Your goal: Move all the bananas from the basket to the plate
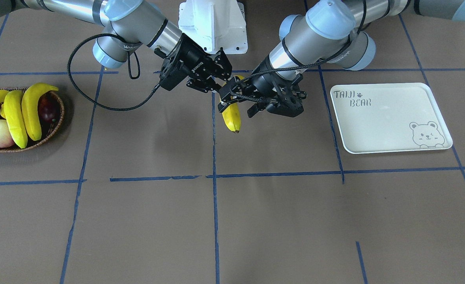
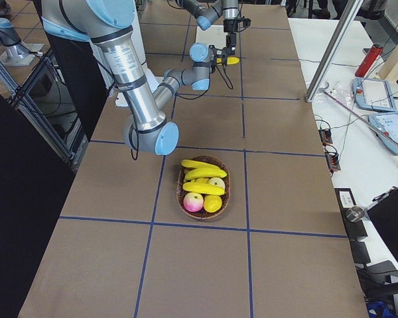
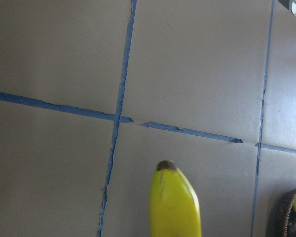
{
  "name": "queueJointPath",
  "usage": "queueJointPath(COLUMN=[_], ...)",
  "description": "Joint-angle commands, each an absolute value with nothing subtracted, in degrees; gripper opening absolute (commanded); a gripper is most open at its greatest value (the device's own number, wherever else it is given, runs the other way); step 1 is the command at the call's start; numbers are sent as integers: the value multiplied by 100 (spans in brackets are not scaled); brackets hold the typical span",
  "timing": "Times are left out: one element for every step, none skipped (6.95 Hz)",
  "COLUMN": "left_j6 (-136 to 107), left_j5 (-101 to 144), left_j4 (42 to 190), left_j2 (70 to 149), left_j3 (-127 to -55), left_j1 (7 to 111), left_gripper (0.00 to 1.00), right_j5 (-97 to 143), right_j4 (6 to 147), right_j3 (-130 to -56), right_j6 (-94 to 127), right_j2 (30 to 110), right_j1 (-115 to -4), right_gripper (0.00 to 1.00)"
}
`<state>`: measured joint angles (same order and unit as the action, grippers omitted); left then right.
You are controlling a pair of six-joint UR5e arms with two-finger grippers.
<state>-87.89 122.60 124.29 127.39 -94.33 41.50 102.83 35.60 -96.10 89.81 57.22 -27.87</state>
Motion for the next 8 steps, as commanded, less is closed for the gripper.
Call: queueJointPath(left_j6=[-8806,-8911,-8938,-8956,-8956,-8965,-8974,-9035], left_j5=[12208,12208,12217,12208,12208,12208,12208,12208], left_j4=[12428,12428,12428,12428,12436,12437,12428,12428], left_j2=[12762,12788,12805,12814,12814,12823,12823,12823], left_j3=[-9396,-9396,-9396,-9396,-9396,-9396,-9396,-9396], left_j1=[4122,4122,4113,4078,4069,4069,4069,4061], left_gripper=[74,62,62,62,62,62,59,34], right_j5=[10283,10283,10283,10283,10283,10283,10283,10283], right_j4=[3560,3560,3560,3560,3560,3560,3560,3560], right_j3=[-9615,-9615,-9607,-9606,-9606,-9606,-9606,-9606], right_j6=[8982,8982,8982,8982,8982,8982,8982,8982], right_j2=[5722,5722,5722,5722,5722,5722,5722,5722], right_j1=[-2769,-2760,-2760,-2760,-2760,-2760,-2760,-2760], right_gripper=[7,7,7,7,7,7,7,10])
